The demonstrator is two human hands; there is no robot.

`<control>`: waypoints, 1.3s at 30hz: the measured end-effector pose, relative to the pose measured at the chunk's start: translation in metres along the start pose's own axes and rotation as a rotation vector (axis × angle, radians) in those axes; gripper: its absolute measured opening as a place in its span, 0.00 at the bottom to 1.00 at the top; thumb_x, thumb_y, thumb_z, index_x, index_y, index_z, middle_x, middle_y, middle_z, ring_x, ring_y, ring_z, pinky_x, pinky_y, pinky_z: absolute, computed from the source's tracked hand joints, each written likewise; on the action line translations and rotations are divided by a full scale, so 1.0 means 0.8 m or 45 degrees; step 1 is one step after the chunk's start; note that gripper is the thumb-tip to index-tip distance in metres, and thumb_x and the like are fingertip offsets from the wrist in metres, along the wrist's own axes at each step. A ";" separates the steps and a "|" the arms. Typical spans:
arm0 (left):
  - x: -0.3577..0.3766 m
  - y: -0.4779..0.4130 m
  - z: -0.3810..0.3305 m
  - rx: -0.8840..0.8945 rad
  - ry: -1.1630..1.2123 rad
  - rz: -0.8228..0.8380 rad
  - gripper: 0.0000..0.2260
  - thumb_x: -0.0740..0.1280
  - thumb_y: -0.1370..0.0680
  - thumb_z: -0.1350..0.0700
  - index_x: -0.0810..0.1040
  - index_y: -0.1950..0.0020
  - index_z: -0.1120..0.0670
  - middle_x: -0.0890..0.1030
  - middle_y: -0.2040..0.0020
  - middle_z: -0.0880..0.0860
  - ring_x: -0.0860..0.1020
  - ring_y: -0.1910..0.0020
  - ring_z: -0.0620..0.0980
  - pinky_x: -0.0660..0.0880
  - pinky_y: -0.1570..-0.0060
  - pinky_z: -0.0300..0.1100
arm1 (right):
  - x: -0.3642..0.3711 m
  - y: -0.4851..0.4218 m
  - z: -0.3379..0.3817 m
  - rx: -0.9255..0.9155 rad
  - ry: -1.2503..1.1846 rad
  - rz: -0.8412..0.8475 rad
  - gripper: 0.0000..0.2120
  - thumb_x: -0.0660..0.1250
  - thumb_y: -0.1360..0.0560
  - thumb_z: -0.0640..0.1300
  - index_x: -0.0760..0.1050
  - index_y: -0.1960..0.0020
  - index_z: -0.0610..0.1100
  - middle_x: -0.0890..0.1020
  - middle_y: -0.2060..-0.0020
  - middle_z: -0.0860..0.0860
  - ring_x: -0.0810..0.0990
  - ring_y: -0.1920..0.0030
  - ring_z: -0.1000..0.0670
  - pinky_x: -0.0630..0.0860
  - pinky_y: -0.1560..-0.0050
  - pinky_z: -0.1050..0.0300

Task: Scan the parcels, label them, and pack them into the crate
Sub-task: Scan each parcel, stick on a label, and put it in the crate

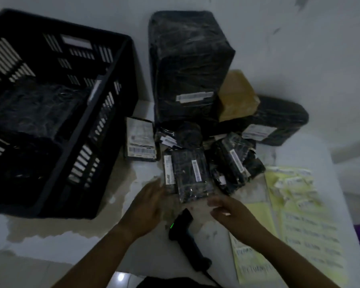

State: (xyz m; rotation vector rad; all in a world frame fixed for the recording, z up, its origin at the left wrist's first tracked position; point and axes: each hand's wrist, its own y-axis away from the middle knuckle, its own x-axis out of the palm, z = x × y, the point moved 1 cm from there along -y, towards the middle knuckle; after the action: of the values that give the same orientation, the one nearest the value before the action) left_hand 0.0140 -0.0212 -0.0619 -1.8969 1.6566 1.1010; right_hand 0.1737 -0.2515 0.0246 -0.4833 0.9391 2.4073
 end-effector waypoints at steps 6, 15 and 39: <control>0.043 -0.014 0.042 -0.293 -0.497 0.401 0.38 0.35 0.25 0.30 0.40 0.17 0.45 0.35 0.19 0.59 0.34 0.21 0.64 0.52 0.29 0.74 | -0.046 -0.022 -0.043 0.089 -0.123 -0.700 0.19 0.67 0.22 0.44 0.69 0.32 0.51 0.75 0.41 0.53 0.75 0.42 0.51 0.72 0.49 0.53; 0.074 -0.024 0.058 -0.274 -0.592 0.426 0.34 0.41 0.18 0.32 0.51 0.17 0.50 0.46 0.17 0.59 0.44 0.20 0.61 0.36 0.28 0.61 | -0.075 -0.093 -0.059 0.134 0.222 -0.747 0.25 0.72 0.25 0.47 0.70 0.32 0.42 0.76 0.40 0.41 0.77 0.44 0.39 0.77 0.48 0.46; 0.043 0.010 0.049 -0.216 -0.559 0.422 0.36 0.56 0.16 0.40 0.36 0.18 0.46 0.28 0.20 0.55 0.28 0.22 0.60 0.42 0.23 0.64 | 0.037 -0.020 -0.109 -0.109 0.923 -0.443 0.29 0.73 0.35 0.44 0.74 0.34 0.44 0.77 0.45 0.45 0.77 0.49 0.40 0.75 0.55 0.48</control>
State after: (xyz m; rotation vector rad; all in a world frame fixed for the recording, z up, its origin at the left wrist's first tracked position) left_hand -0.0054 -0.0166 -0.1105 -1.3564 1.6889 1.6951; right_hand 0.1715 -0.2930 -0.0590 -1.4813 0.9242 1.9650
